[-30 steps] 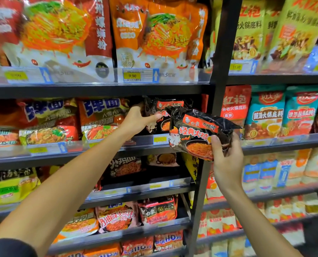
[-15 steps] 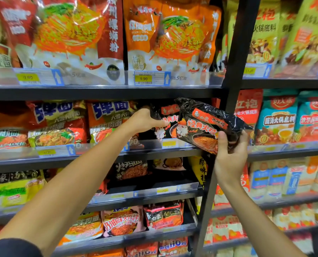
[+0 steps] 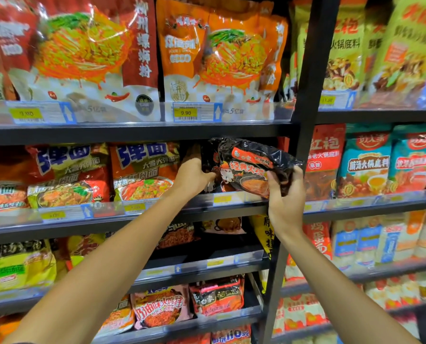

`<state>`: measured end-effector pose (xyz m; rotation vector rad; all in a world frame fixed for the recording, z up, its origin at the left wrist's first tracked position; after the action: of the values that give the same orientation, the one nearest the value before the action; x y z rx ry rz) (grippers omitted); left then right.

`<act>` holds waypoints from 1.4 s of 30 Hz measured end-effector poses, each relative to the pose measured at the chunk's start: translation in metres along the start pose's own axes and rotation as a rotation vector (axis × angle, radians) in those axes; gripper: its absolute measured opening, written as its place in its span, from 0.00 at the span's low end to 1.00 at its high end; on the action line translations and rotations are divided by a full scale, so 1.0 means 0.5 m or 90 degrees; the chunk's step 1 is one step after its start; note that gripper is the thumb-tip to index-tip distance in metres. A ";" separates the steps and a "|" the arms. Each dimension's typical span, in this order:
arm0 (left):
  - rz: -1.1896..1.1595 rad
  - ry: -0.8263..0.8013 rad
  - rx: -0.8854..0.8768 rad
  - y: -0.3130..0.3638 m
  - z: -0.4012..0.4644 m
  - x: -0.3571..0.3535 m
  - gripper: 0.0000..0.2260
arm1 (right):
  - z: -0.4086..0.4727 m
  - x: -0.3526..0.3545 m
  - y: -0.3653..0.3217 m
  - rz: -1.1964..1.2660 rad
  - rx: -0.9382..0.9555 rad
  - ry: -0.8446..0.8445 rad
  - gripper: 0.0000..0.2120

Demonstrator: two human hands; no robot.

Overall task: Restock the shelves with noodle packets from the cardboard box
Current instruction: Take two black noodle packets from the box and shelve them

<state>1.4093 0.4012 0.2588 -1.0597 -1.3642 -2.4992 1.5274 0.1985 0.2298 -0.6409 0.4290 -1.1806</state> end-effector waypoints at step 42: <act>0.196 0.193 -0.428 -0.018 -0.113 -0.011 0.16 | 0.061 -0.085 0.036 -0.366 0.049 -0.272 0.39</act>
<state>1.3803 0.3618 0.2292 -0.8267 -0.2472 -2.7636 1.5448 0.2502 0.2400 -0.9602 -0.1799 -1.5408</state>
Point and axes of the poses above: each hand's wrist, its own z-axis towards the middle knuckle, its own x-axis out of the back of the hand, y = z × x, the point moved 6 cm from there along z, towards the middle knuckle, and after that the axes turned 6 degrees about -z, right-handed, at the moved point
